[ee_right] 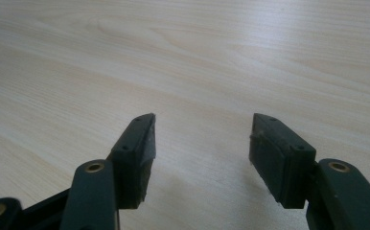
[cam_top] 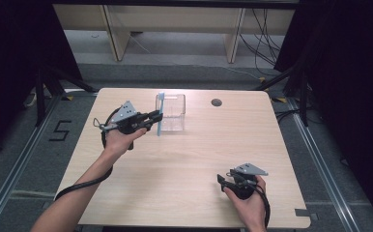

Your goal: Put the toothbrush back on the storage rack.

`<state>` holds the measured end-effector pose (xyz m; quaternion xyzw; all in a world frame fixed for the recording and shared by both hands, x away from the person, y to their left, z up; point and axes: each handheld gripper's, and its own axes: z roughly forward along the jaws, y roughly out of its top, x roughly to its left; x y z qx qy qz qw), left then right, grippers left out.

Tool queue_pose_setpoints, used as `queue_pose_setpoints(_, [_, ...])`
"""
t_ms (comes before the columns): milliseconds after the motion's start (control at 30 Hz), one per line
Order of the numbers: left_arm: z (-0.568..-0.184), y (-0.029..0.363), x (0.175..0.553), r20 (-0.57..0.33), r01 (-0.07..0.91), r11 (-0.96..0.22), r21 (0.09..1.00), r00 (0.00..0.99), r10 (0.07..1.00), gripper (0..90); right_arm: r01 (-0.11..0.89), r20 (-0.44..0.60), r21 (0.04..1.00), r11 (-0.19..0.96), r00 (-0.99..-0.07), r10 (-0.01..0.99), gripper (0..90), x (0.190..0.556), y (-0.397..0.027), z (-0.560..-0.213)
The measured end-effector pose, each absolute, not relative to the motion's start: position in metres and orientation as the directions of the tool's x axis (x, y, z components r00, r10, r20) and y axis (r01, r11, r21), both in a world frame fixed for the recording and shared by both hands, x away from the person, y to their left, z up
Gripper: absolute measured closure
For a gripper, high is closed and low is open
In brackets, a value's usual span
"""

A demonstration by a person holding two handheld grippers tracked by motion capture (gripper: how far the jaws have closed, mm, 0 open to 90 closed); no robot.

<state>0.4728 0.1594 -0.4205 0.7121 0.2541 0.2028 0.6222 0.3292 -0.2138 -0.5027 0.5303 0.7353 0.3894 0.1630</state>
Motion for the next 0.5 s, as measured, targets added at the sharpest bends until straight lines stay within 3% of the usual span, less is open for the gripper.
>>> queue_pose_setpoints(333, [-0.4182,0.1604,0.4779,-0.032,0.090,-0.063,0.994,0.782,0.622,78.3,0.609,0.120,0.774,0.172,-0.408,0.905,42.4,0.3308,-0.2166,-0.5036])
queue_pose_setpoints(500, [-0.4144,0.1603,0.4807,-0.031,0.079,-0.048,0.996,0.779,0.626,78.3,0.605,0.152,0.782,0.147,-0.415,0.897,42.0,0.3315,-0.2154,-0.5055])
